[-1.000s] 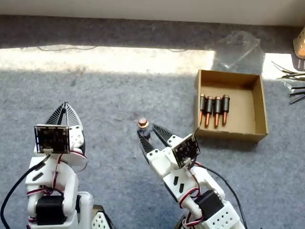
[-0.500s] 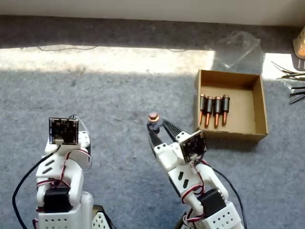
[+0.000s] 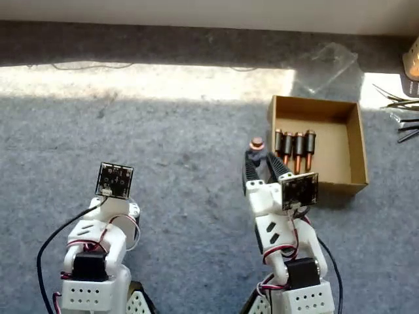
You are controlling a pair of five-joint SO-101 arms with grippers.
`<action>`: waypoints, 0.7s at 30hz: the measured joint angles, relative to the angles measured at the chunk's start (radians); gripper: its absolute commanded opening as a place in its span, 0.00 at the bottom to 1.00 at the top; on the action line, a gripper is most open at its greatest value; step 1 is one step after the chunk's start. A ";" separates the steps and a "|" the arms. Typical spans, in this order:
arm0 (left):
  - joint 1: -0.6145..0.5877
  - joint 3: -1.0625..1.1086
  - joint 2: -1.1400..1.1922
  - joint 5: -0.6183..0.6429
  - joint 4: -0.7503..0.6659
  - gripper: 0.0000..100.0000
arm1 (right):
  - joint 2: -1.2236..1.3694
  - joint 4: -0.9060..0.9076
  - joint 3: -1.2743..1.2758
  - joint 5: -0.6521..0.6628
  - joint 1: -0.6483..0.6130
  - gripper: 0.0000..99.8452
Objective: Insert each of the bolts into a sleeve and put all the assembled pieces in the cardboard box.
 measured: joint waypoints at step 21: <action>0.000 0.008 0.000 0.000 0.213 0.01 | 0.262 0.259 -0.445 0.081 0.175 0.00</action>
